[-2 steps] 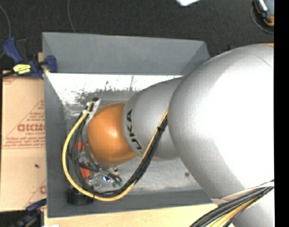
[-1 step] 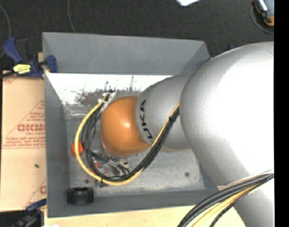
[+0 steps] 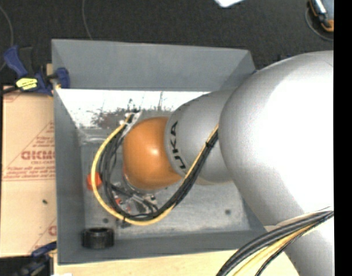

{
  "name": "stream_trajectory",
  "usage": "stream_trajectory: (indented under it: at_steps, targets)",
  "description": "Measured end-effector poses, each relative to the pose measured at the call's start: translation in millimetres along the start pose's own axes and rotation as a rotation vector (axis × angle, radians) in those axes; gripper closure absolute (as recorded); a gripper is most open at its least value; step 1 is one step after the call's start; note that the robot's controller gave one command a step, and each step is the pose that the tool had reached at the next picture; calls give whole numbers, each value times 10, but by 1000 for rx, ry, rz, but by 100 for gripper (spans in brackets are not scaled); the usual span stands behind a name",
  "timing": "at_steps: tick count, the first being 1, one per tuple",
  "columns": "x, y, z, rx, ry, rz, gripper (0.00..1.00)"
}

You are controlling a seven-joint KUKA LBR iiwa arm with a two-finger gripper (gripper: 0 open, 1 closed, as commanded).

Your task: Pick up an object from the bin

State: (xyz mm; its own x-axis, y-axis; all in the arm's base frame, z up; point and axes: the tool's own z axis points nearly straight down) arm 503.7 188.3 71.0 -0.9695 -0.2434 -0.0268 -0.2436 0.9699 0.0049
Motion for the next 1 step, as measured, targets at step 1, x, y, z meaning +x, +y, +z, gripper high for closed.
stream_trajectory:
  at_steps: [1]
  targets:
    - [10,-1,-36,0,3,0,100]
